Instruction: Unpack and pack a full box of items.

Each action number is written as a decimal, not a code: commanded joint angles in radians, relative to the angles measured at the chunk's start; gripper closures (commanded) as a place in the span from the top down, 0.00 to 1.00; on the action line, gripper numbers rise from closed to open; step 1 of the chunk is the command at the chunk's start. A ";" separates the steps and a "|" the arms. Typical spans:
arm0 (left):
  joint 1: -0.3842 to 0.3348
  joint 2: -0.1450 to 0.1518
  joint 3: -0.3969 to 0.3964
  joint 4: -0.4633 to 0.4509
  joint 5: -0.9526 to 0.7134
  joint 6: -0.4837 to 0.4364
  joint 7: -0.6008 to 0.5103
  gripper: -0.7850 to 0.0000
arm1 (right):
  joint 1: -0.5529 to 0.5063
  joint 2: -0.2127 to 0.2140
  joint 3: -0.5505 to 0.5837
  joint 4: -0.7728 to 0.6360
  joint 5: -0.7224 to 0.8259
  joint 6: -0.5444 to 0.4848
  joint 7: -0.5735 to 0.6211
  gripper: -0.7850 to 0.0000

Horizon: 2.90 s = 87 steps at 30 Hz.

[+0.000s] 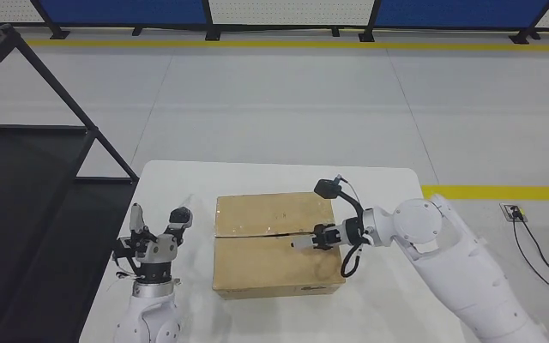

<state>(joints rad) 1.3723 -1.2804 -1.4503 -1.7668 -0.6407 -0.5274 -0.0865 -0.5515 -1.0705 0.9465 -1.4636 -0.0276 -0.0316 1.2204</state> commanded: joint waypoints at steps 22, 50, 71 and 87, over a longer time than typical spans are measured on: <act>-0.030 -0.006 0.066 -0.033 0.195 0.137 -0.178 1.00 | -0.027 0.009 0.015 -0.025 -0.006 -0.008 0.007 1.00; 0.099 0.020 -0.130 0.082 0.037 0.248 -0.255 1.00 | 0.014 -0.003 -0.019 0.040 0.019 -0.045 0.009 1.00; -0.112 0.012 -0.037 0.297 0.117 0.366 -0.248 1.00 | 0.022 -0.006 -0.024 0.049 0.022 -0.046 0.006 1.00; -0.083 0.006 -0.038 0.232 0.128 0.268 -0.212 0.00 | 0.022 -0.005 -0.022 0.047 0.022 -0.050 0.010 1.00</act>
<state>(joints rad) 1.2827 -1.2749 -1.4859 -1.5226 -0.5166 -0.2541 -0.2993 -0.5300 -1.0757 0.9251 -1.4173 -0.0067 -0.0808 1.2295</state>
